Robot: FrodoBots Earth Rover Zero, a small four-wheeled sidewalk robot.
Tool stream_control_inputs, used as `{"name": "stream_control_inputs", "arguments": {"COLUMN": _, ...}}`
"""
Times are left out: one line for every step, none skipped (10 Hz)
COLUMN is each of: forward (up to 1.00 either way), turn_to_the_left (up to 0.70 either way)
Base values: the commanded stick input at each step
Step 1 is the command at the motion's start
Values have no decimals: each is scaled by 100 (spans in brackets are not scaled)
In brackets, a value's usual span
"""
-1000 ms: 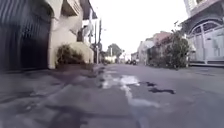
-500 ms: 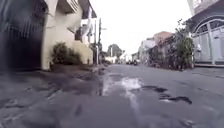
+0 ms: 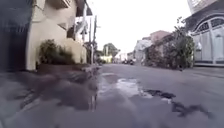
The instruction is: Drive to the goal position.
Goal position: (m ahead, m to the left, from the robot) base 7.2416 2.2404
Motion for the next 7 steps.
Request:
{"name": "stream_control_inputs", "arguments": {"forward": 100, "turn_to_the_left": 0}}
{"name": "stream_control_inputs", "arguments": {"forward": 100, "turn_to_the_left": 0}}
{"name": "stream_control_inputs", "arguments": {"forward": 100, "turn_to_the_left": 0}}
{"name": "stream_control_inputs", "arguments": {"forward": 100, "turn_to_the_left": 0}}
{"name": "stream_control_inputs", "arguments": {"forward": 100, "turn_to_the_left": 0}}
{"name": "stream_control_inputs", "arguments": {"forward": 100, "turn_to_the_left": 0}}
{"name": "stream_control_inputs", "arguments": {"forward": 100, "turn_to_the_left": 0}}
